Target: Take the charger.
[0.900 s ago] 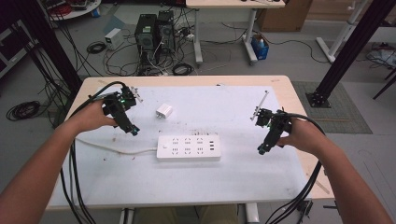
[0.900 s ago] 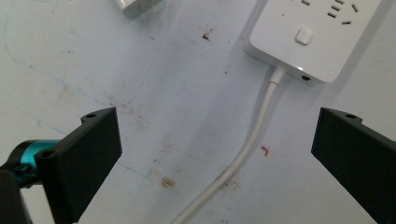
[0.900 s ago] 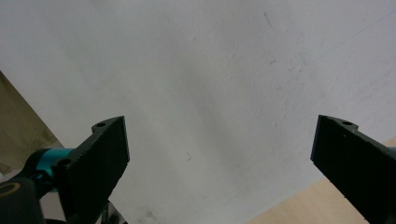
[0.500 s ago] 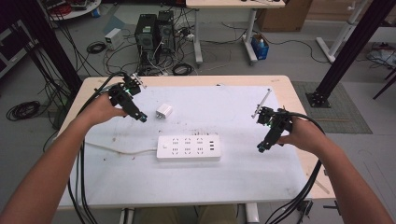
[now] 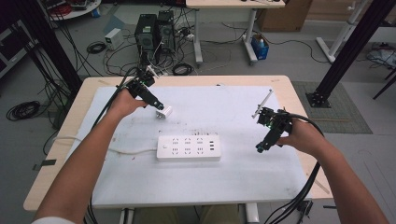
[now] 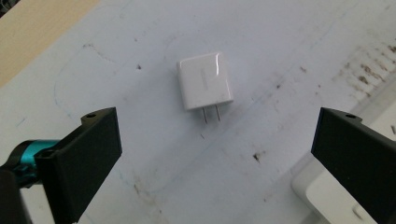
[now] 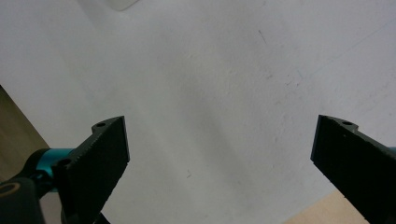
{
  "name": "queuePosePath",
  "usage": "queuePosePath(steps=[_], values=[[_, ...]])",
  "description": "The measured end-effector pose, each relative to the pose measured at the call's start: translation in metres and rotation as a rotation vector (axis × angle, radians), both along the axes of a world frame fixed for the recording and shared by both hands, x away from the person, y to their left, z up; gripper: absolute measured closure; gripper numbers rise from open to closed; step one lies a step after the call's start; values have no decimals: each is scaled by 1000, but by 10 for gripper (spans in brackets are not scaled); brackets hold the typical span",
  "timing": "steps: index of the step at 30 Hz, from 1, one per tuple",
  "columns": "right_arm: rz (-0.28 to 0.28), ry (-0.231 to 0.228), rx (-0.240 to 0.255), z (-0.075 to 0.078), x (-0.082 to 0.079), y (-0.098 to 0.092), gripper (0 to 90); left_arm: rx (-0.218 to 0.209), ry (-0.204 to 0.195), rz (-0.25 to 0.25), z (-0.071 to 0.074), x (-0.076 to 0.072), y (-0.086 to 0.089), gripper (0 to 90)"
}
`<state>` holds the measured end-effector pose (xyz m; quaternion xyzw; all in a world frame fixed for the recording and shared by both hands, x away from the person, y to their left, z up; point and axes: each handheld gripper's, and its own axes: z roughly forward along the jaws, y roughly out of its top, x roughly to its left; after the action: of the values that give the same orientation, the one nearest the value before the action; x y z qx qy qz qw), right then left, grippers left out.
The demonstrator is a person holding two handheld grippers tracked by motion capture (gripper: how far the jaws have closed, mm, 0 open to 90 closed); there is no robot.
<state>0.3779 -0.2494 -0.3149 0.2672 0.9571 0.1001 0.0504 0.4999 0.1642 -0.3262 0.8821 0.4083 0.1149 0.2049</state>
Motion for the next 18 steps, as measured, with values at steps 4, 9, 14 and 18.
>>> queuePosePath(steps=[4,9,14,18], values=[[-26,0,10,1,0,-2,37,-7,27,28,-13,12,-1,16],[-33,-12,13,0,0,-6,37,-35,60,52,-36,27,-9,17],[-35,-16,17,-2,1,-5,36,-20,89,52,-57,34,-18,16],[-38,-18,19,-1,1,-4,37,-19,93,70,-72,39,-21,17]])
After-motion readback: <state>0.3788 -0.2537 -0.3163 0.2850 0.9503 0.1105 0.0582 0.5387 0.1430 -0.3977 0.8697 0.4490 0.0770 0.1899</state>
